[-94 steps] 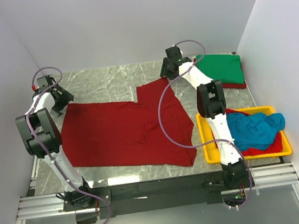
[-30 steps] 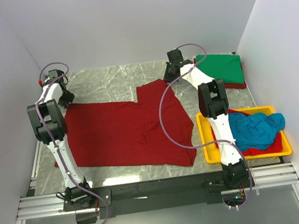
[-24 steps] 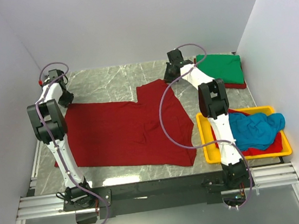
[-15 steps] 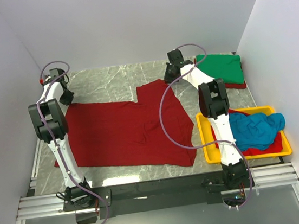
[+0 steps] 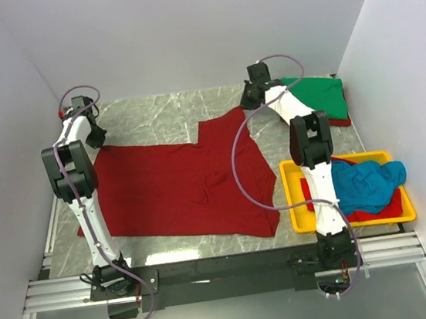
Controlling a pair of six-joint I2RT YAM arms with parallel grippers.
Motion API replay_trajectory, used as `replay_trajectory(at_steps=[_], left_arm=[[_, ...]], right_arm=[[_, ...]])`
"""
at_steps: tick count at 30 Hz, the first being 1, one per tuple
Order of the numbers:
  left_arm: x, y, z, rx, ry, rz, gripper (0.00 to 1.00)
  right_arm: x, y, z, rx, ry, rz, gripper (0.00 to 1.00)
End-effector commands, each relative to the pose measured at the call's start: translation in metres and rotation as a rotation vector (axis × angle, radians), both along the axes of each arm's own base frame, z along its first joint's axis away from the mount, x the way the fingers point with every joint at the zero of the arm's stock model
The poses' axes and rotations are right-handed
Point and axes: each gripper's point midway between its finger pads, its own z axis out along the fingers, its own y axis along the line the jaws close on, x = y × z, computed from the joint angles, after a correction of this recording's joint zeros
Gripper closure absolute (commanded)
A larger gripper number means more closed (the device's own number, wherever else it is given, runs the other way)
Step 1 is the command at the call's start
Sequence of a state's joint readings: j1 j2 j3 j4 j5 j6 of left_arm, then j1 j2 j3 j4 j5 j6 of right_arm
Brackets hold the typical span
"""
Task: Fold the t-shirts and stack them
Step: Fold the tshirt
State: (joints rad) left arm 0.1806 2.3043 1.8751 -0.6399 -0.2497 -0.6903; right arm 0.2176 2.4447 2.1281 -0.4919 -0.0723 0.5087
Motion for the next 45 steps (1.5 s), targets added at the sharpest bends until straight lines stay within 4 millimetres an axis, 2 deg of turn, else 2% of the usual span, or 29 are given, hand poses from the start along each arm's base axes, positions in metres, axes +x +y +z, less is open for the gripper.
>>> replay_trajectory(at_steps=[1,5,6,8,14,17,20,22,23,24,25,26,27,28,29,31,32,33,34,35,36,37,38,39,40,41,43,44,45], left_arm=[[0.019,-0.017,0.002,-0.045,-0.040,-0.072,1.00],[0.039,-0.029,0.011,-0.097,-0.108,-0.110,1.00],[0.048,-0.031,0.020,-0.112,-0.141,-0.119,1.00],[0.061,-0.034,0.027,-0.124,-0.181,-0.133,1.00],[0.097,-0.045,0.052,-0.179,-0.318,-0.192,1.00],[0.107,-0.049,0.063,-0.191,-0.367,-0.224,1.00],[0.107,-0.050,0.070,-0.187,-0.384,-0.243,1.00],[0.104,-0.051,0.078,-0.176,-0.393,-0.264,1.00],[0.100,-0.052,0.071,-0.176,-0.379,-0.267,1.00],[0.097,-0.051,0.070,-0.171,-0.374,-0.270,1.00],[0.093,-0.051,0.077,-0.162,-0.381,-0.275,1.00],[0.087,-0.050,0.068,-0.151,-0.360,-0.276,1.00],[0.083,-0.049,0.066,-0.148,-0.352,-0.275,1.00],[0.079,-0.049,0.071,-0.134,-0.354,-0.286,1.00],[0.073,-0.050,0.064,-0.133,-0.334,-0.287,1.00],[0.068,-0.048,0.064,-0.119,-0.321,-0.289,1.00],[0.065,-0.047,0.060,-0.111,-0.308,-0.295,1.00],[0.063,-0.045,0.058,-0.102,-0.299,-0.290,1.00],[0.060,-0.045,0.057,-0.099,-0.287,-0.289,1.00],[0.058,-0.043,0.055,-0.090,-0.276,-0.291,1.00],[0.054,-0.041,0.053,-0.081,-0.261,-0.283,1.00],[0.053,-0.040,0.055,-0.075,-0.259,-0.283,1.00],[0.049,-0.041,0.052,-0.077,-0.247,-0.284,1.00],[0.046,-0.041,0.053,-0.078,-0.246,-0.284,1.00],[0.041,-0.035,0.052,-0.047,-0.231,-0.260,1.00],[0.038,-0.034,0.051,-0.041,-0.225,-0.258,1.00],[0.032,-0.031,0.054,-0.023,-0.218,-0.249,1.00],[0.025,-0.030,0.048,-0.020,-0.192,-0.244,1.00],[0.022,-0.028,0.047,-0.016,-0.181,-0.235,1.00]], right_arm=[[0.023,-0.007,0.070,0.043,-0.150,-0.029,1.00],[0.034,-0.015,0.073,0.068,-0.166,-0.051,1.00],[0.040,-0.019,0.082,0.079,-0.190,-0.059,1.00],[0.047,-0.021,0.081,0.102,-0.194,-0.065,1.00],[0.067,-0.026,0.099,0.143,-0.270,-0.070,1.00],[0.068,-0.027,0.104,0.153,-0.285,-0.064,1.00],[0.063,-0.026,0.111,0.151,-0.299,-0.044,1.00],[0.054,-0.026,0.117,0.152,-0.297,-0.032,1.00],[0.048,-0.026,0.107,0.151,-0.274,-0.031,1.00],[0.042,-0.026,0.119,0.154,-0.289,-0.026,1.00],[0.037,-0.025,0.121,0.155,-0.286,-0.018,1.00],[0.028,-0.023,0.109,0.152,-0.257,-0.012,1.00],[0.021,-0.022,0.125,0.155,-0.278,-0.005,1.00],[0.015,-0.023,0.126,0.151,-0.276,0.000,1.00],[0.010,-0.021,0.129,0.154,-0.282,0.006,1.00],[-0.010,-0.020,0.130,0.150,-0.270,0.018,1.00],[-0.022,-0.018,0.117,0.149,-0.241,0.024,1.00],[-0.030,-0.018,0.131,0.158,-0.260,0.029,1.00],[-0.038,-0.014,0.129,0.161,-0.251,0.038,1.00],[-0.049,-0.014,0.116,0.162,-0.216,0.037,1.00],[-0.059,-0.009,0.128,0.167,-0.233,0.050,1.00],[-0.066,-0.007,0.127,0.162,-0.228,0.059,1.00],[-0.078,-0.005,0.115,0.154,-0.197,0.065,1.00],[-0.086,-0.004,0.124,0.151,-0.213,0.069,1.00],[-0.094,0.001,0.122,0.153,-0.205,0.075,1.00],[-0.105,0.000,0.112,0.150,-0.179,0.075,1.00],[-0.118,0.002,0.117,0.157,-0.185,0.074,1.00],[-0.130,0.005,0.107,0.157,-0.158,0.079,1.00],[-0.136,0.007,0.114,0.158,-0.172,0.086,1.00]])
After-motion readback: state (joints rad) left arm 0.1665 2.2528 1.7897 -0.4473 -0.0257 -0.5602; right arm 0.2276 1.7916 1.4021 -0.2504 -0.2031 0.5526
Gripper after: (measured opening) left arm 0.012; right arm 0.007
